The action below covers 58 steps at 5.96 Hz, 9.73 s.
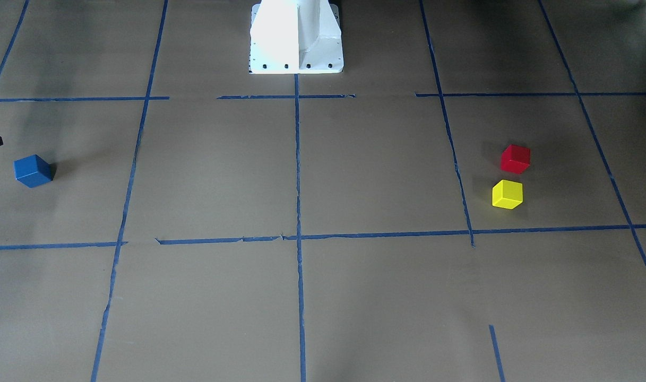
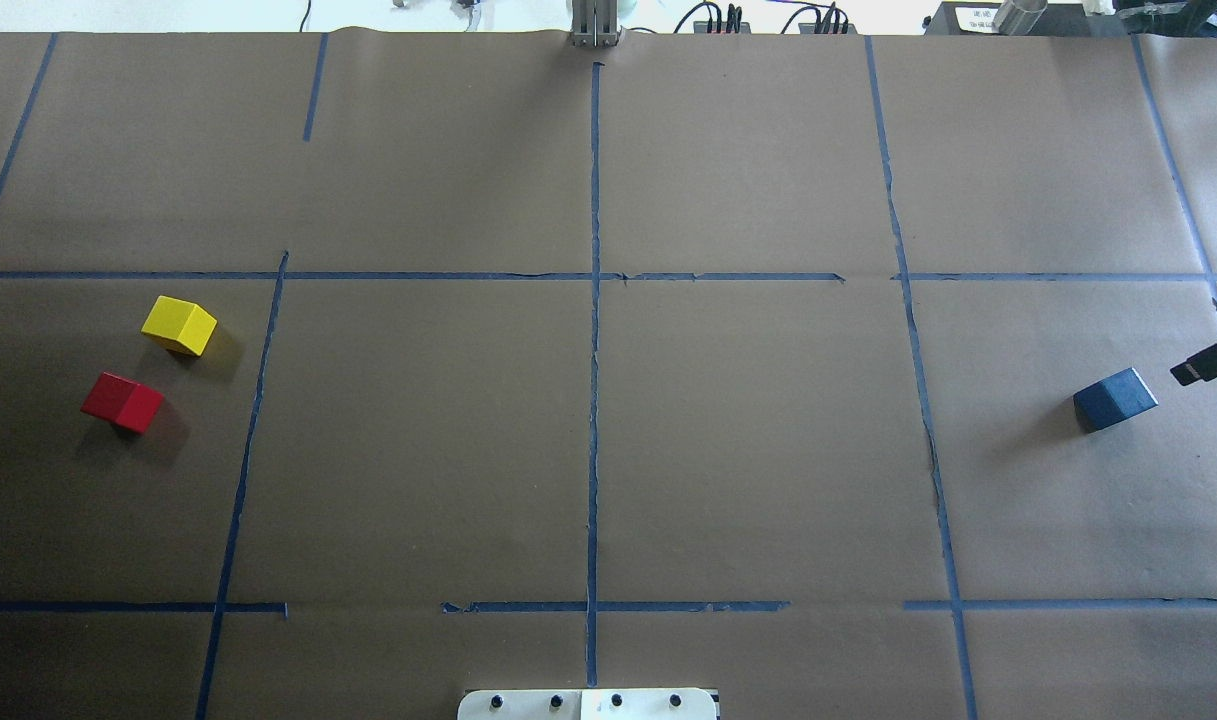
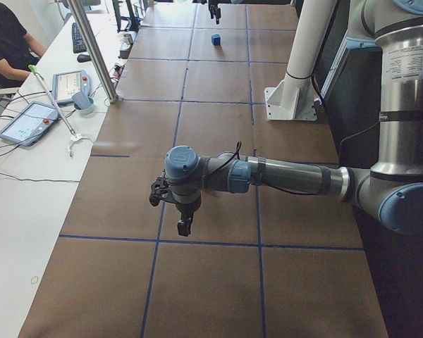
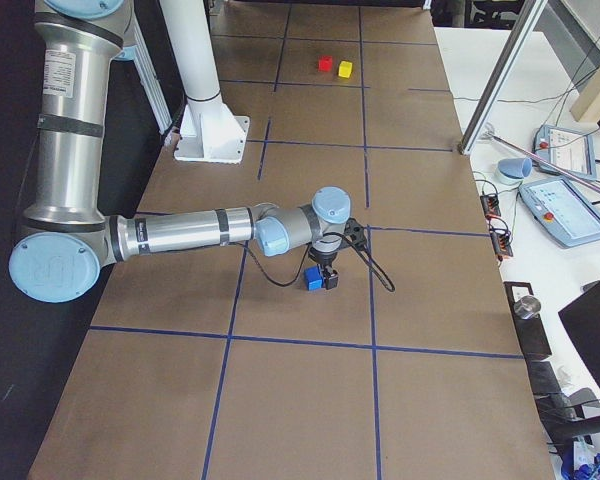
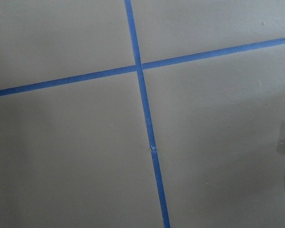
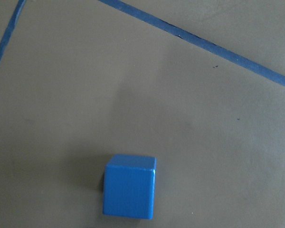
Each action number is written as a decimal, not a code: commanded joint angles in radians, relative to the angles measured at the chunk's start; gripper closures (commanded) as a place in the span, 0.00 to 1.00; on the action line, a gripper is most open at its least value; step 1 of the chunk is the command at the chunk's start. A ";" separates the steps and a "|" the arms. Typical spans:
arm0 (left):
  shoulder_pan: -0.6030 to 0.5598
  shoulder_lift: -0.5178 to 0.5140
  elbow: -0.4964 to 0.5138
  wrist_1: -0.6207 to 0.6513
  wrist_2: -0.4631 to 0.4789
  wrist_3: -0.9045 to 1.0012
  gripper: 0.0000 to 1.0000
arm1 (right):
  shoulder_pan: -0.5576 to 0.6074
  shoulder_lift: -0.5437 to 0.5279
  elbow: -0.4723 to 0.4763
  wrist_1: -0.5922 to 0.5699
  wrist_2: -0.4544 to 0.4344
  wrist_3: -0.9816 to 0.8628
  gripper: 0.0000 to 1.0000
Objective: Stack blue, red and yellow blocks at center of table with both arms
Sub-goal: 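Reach the right gripper to the blue cube and grasp it, then carry the blue cube to the table center and lower it, then open the right gripper and lift away while the left gripper reaches the red cube, then grasp the red cube with the left gripper and lift it, then carry the red cube over the blue cube and lower it on top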
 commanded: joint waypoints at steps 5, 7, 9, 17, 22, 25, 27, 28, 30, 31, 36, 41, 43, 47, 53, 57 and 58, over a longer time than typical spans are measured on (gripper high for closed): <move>0.003 -0.003 0.002 -0.032 0.003 -0.032 0.00 | -0.179 0.021 -0.186 0.341 -0.116 0.356 0.03; 0.002 -0.003 -0.001 -0.032 0.001 -0.045 0.00 | -0.181 0.018 -0.182 0.338 -0.112 0.370 0.92; 0.002 -0.003 -0.001 -0.047 0.000 -0.048 0.00 | -0.178 0.022 -0.118 0.268 -0.077 0.425 1.00; 0.003 0.000 -0.016 -0.048 0.001 -0.053 0.00 | -0.676 0.881 -0.232 -0.138 -0.391 1.402 1.00; 0.003 0.003 -0.018 -0.048 0.000 -0.053 0.00 | -0.719 0.924 -0.326 -0.167 -0.438 1.315 0.97; 0.003 0.003 -0.021 -0.048 0.000 -0.053 0.00 | -0.727 0.927 -0.328 -0.162 -0.440 1.312 0.96; 0.003 0.005 -0.022 -0.048 0.000 -0.053 0.00 | -0.733 0.926 -0.328 -0.162 -0.441 1.298 0.83; 0.003 0.005 -0.021 -0.048 0.001 -0.053 0.00 | -0.740 0.926 -0.329 -0.162 -0.457 1.297 0.66; 0.003 0.005 -0.022 -0.048 0.000 -0.053 0.00 | -0.744 0.930 -0.335 -0.164 -0.463 1.295 0.00; 0.003 0.005 -0.022 -0.048 0.000 -0.055 0.00 | -0.744 0.930 -0.335 -0.164 -0.470 1.281 0.00; 0.214 0.006 -0.019 -0.217 0.006 -0.186 0.00 | -0.650 0.903 -0.092 -0.304 -0.440 1.273 0.00; 0.627 -0.023 -0.032 -0.440 0.208 -0.577 0.00 | -0.587 0.648 0.168 -0.305 -0.400 1.220 0.00; 0.658 -0.040 -0.012 -0.442 0.210 -0.633 0.00 | -0.602 0.648 0.165 -0.305 -0.411 1.220 0.00; 0.694 -0.090 0.051 -0.439 0.243 -0.628 0.75 | -0.596 0.618 0.175 -0.303 -0.408 1.205 0.00; 0.883 -0.524 -0.209 0.093 0.276 -1.097 1.00 | -0.471 0.371 0.312 -0.303 -0.349 0.986 0.00; 0.973 -0.956 0.148 0.144 0.358 -1.204 1.00 | -0.396 0.285 0.311 -0.303 -0.346 0.835 0.00; 0.974 -1.030 0.247 0.141 0.386 -1.204 1.00 | -0.386 0.272 0.311 -0.303 -0.340 0.818 0.00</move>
